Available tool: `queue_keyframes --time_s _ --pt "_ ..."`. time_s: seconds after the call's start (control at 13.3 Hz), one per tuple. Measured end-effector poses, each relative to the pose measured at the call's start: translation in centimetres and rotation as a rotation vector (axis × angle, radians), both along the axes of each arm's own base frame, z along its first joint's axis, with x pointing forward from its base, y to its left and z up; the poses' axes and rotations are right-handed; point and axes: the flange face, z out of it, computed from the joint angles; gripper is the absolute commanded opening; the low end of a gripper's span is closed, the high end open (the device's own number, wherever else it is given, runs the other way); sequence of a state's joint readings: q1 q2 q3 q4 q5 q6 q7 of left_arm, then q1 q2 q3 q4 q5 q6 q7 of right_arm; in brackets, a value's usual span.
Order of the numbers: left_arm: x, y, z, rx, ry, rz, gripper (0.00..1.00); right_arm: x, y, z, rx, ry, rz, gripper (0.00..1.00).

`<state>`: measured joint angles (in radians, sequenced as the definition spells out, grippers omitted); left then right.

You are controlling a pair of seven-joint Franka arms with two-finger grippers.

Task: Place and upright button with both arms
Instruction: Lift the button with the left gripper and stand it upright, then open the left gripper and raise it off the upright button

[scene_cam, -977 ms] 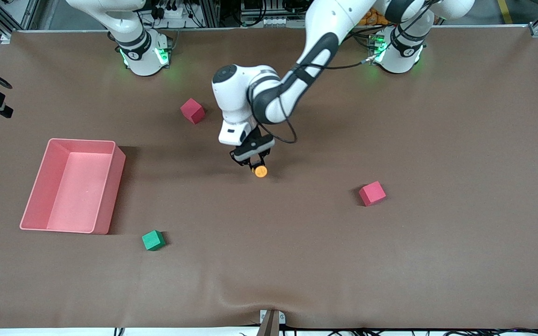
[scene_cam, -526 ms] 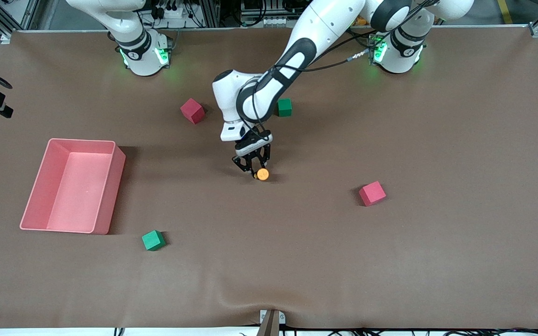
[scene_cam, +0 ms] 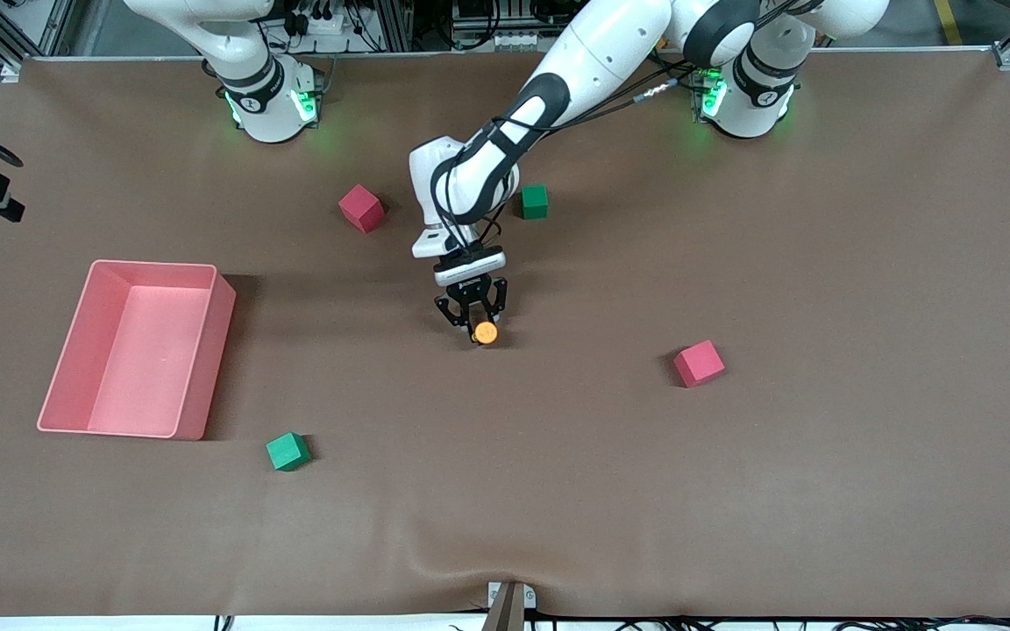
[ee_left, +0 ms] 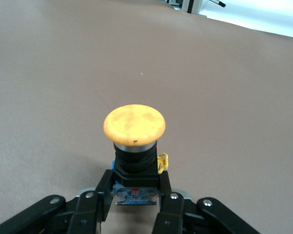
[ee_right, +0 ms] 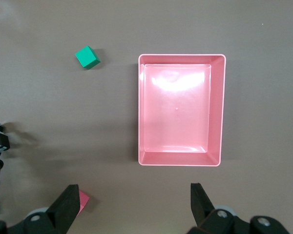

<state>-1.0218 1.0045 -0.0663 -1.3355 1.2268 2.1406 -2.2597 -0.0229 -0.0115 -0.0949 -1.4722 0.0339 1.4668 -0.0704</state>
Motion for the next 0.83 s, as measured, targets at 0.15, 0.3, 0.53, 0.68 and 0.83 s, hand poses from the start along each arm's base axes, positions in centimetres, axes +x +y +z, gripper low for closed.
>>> queue_keyframes --time_s 0.15,0.3,0.53,0.68,0.83 --pt "-0.7 0.1 -1.3 0.035 -0.031 -0.042 0.18 0.0 0.0 0.0 0.000 0.000 0.000 1.00" --pt "-0.9 0.2 -1.8 0.055 -0.051 -0.063 1.00 0.0 0.1 0.0 0.000 0.000 0.002 1.00" --pt "-1.0 0.2 -1.9 0.059 -0.051 -0.066 1.00 0.1 0.2 0.0 0.000 -0.003 0.003 1.00" --pt "-1.6 -0.2 -1.7 0.038 -0.028 -0.050 1.00 0.0 0.1 0.0 -0.001 -0.003 0.002 1.00" --pt "-2.8 -1.7 0.2 -0.030 0.037 0.017 1.00 0.1 0.1 0.0 -0.001 -0.004 0.001 1.00"
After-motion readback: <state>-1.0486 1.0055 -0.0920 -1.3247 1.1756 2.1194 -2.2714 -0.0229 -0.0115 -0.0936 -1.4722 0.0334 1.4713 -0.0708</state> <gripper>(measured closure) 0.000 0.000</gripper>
